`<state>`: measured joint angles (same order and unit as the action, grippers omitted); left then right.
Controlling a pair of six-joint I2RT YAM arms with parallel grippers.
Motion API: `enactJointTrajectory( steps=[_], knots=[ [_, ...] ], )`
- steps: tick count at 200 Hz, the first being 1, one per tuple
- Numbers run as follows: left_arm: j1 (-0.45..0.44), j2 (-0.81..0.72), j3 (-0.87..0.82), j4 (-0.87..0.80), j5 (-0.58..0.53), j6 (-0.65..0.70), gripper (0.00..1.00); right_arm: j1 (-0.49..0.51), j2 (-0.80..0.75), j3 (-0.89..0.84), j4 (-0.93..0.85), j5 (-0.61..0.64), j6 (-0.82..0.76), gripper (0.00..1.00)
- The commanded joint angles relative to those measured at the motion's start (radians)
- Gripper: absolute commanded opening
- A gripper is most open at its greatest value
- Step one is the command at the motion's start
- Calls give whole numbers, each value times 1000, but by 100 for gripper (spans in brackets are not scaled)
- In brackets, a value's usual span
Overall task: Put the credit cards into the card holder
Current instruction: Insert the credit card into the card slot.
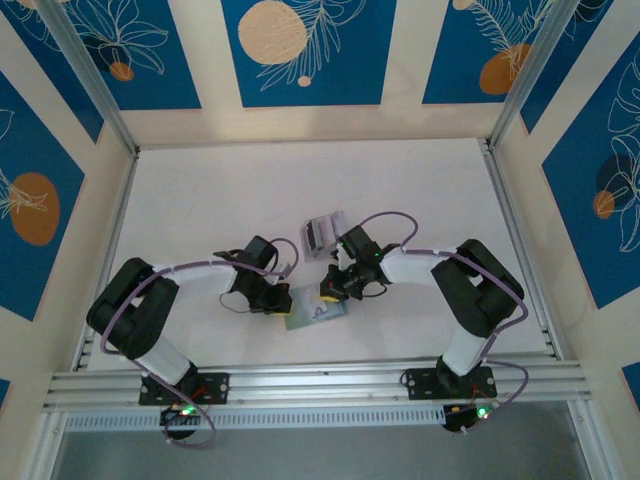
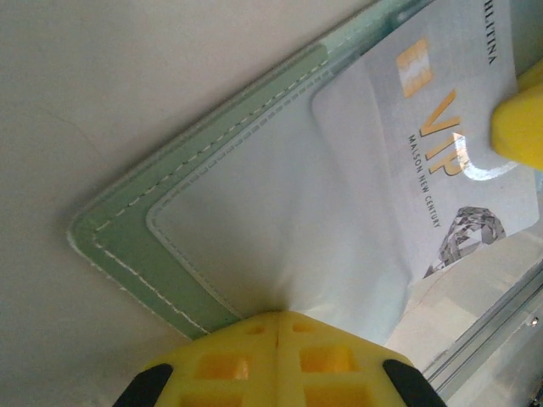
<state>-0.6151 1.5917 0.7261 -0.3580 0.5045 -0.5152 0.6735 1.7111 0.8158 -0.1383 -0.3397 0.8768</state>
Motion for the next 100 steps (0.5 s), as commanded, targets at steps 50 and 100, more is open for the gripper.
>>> enactJointTrajectory(
  steps=[50,100],
  knots=[
    [-26,74,-61,-10,-102,-8,5,50,-10,-48,-26,-56,35,0],
    [-25,86,-61,4,-90,-16,5,45,2,-69,-3,-45,25,0]
  ],
)
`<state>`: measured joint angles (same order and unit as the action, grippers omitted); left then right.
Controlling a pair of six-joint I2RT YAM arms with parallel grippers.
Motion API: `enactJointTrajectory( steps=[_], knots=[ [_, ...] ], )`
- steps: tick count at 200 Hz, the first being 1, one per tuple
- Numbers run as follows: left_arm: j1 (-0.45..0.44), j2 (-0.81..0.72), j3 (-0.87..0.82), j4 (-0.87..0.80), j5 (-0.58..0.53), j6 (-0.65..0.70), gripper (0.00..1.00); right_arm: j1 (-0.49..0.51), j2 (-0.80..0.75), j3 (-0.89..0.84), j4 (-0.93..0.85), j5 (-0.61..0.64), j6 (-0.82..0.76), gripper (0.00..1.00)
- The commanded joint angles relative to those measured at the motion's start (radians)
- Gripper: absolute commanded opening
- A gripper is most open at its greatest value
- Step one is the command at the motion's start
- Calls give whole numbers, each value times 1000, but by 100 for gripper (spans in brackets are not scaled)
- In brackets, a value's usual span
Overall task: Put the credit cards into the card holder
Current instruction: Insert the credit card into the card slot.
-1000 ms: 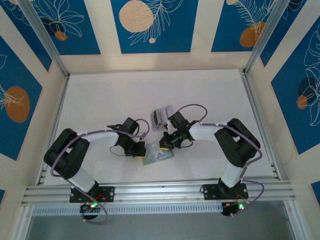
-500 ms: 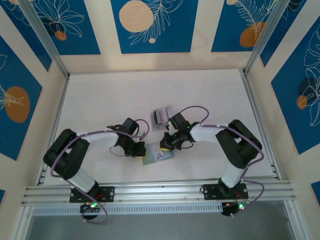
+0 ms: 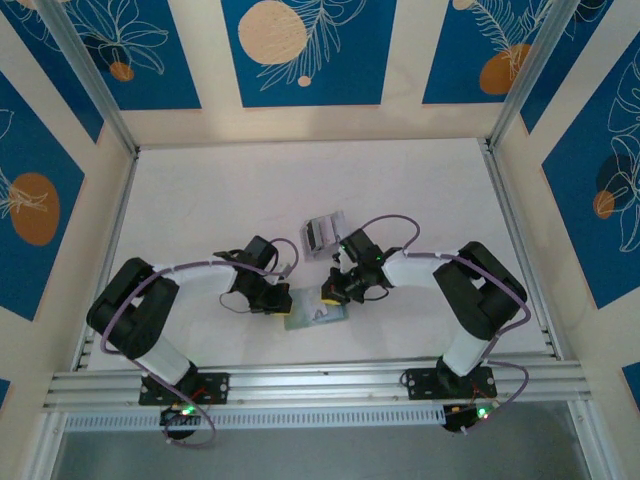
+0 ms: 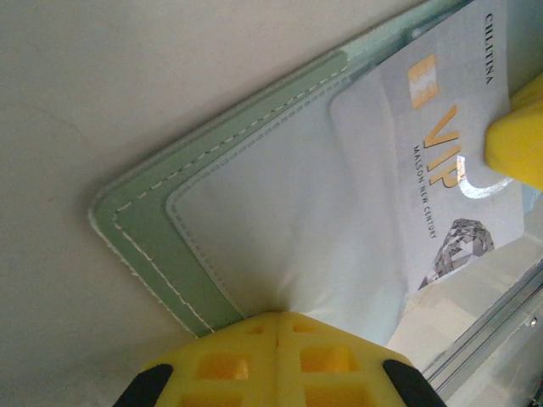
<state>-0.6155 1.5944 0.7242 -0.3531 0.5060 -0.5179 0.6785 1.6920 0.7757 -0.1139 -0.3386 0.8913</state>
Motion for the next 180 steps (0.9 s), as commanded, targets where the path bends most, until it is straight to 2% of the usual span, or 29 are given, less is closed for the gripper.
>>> enactJointTrajectory(
  steps=[1,58,102,180],
  knots=[
    [-25,84,-60,0,-92,-13,5,40,22,-29,-28,-45,11,0],
    [-25,90,-68,-15,-122,-23,5,6,21,-63,1,-62,-7,0],
    [-35,47,-65,-71,-231,-28,3,-16,56,-48,21,-116,-2,0],
    [-167,61,-12,-151,-416,-12,4,-10,79,-21,33,-142,15,0]
  ],
)
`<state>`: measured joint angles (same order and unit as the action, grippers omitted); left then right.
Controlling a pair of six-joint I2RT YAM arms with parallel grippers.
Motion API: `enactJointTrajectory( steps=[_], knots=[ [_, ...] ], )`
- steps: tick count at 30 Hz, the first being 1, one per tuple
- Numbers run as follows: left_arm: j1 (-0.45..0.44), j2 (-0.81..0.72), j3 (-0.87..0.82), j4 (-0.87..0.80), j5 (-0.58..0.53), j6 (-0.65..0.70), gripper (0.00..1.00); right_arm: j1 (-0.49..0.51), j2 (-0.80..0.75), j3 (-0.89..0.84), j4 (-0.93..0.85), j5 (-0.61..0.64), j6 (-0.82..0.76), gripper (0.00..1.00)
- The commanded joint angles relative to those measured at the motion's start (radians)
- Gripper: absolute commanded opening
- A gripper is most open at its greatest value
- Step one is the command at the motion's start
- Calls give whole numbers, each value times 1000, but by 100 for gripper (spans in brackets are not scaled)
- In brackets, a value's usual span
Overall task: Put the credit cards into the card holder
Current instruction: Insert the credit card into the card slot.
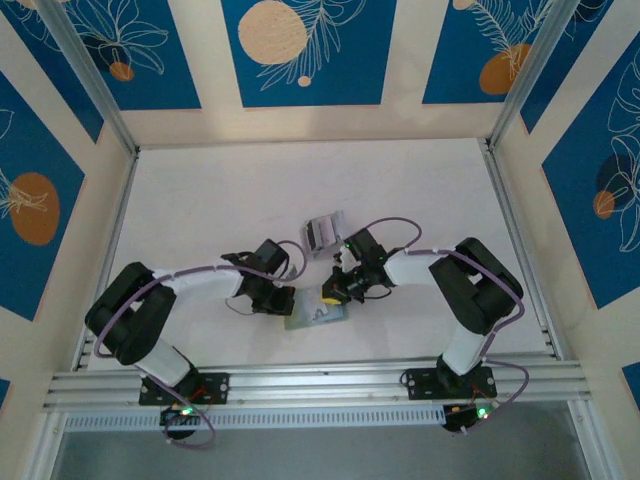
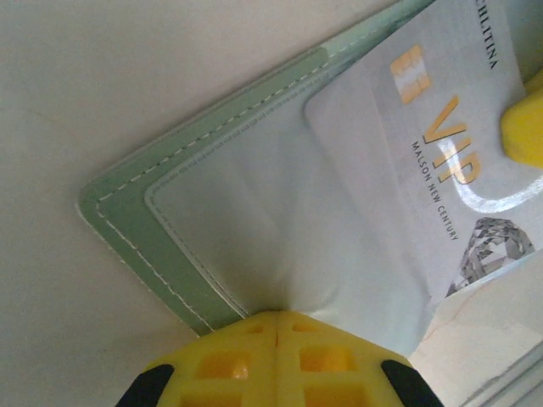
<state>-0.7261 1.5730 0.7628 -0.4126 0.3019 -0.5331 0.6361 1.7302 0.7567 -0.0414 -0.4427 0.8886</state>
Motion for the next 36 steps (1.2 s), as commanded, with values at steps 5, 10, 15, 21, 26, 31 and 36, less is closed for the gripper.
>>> enactJointTrajectory(
  steps=[5,10,15,21,26,31,36],
  knots=[
    [-98,63,-70,-61,-255,-29,4,40,31,-14,-17,-45,32,0],
    [-132,46,-97,-20,-266,-64,4,48,38,-26,34,-65,61,0],
    [-161,48,-108,-9,-276,-85,4,61,56,-29,89,-81,95,0],
    [-176,53,-115,6,-267,-103,4,89,73,-27,117,-82,115,0],
    [-178,23,-96,-23,-244,-119,5,125,64,4,-3,-4,64,0],
    [-174,-85,-54,-102,-257,-152,9,123,45,11,-80,46,27,0],
    [-175,-158,14,-188,-265,-156,12,125,27,32,-136,66,-17,0]
  ],
)
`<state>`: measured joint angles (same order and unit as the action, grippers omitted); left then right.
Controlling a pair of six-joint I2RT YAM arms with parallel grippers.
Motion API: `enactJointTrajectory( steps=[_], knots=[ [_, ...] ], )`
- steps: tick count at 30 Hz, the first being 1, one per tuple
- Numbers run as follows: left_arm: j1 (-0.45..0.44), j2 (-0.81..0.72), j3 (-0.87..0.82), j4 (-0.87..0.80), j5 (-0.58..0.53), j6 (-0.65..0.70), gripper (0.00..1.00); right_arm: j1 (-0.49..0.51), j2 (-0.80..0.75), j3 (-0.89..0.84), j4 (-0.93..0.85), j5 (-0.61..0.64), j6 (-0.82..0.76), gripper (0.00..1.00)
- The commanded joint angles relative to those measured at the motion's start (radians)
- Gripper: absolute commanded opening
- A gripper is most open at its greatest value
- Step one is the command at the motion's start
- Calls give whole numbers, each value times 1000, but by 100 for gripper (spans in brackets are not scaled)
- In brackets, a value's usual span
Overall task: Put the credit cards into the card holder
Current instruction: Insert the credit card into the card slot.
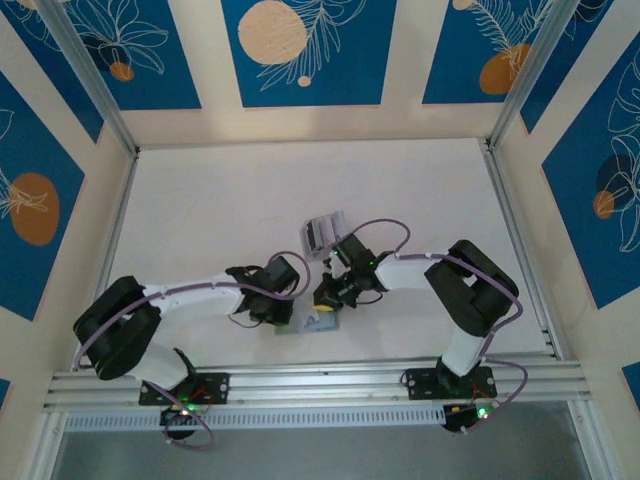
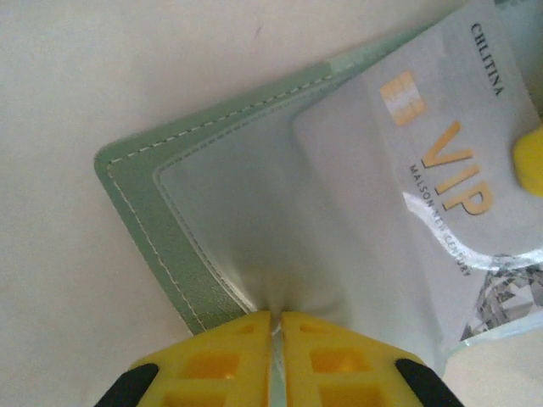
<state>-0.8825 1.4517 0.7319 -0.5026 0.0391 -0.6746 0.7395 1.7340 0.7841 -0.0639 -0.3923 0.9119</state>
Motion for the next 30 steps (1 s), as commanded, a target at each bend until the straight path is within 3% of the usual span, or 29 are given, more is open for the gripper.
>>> enactJointTrajectory(
  steps=[1,13,23,30],
  knots=[
    [-18,-43,59,-106,1,-11,12,22,21,7,-117,14,-48,0],
    [-4,-8,169,-143,28,18,19,21,28,38,-150,9,-109,0],
    [120,70,71,-60,99,46,19,-10,5,-2,-43,-97,-137,0],
    [129,115,0,-12,103,47,18,-23,15,-39,65,-132,-91,0]
  ],
)
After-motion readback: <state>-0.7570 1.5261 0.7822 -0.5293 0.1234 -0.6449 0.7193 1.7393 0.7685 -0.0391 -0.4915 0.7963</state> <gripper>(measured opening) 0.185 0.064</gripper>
